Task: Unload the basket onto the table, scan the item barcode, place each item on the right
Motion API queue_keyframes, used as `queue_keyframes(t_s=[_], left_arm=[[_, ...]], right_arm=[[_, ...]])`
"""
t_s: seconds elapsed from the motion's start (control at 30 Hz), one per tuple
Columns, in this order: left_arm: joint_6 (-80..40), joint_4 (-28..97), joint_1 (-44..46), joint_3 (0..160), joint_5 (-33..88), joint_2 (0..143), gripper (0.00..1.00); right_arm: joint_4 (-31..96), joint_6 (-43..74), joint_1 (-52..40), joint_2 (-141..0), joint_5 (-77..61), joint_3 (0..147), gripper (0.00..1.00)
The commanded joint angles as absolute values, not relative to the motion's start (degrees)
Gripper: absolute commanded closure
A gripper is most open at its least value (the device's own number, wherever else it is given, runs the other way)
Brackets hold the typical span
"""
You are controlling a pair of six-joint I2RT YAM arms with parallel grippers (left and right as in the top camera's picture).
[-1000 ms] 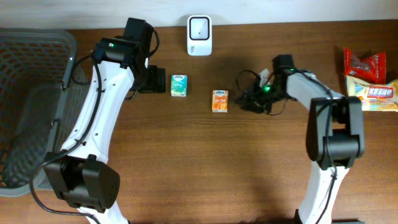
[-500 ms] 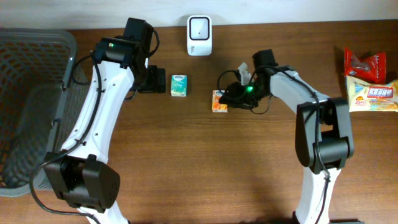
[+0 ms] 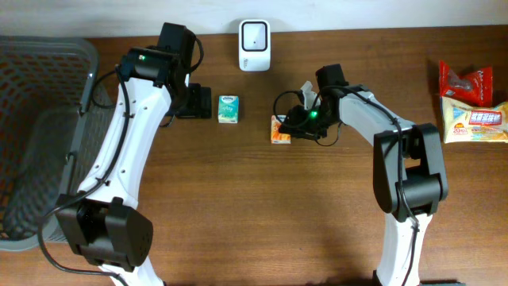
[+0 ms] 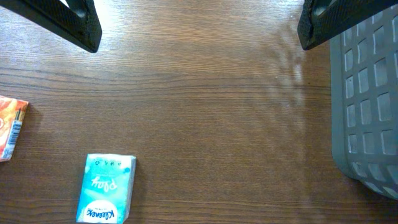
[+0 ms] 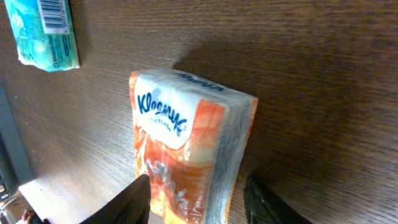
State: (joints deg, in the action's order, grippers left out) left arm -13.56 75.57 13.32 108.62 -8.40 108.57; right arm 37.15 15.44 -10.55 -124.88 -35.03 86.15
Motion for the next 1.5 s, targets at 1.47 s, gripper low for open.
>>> queue_keyframes(t_s=[1.47], left_arm=[[-14.31, 75.48, 12.95, 108.62, -8.38, 108.64, 0.01]], right_arm=[[3.64, -35.86, -23.03, -135.72, 9.45, 113.56, 0.96]])
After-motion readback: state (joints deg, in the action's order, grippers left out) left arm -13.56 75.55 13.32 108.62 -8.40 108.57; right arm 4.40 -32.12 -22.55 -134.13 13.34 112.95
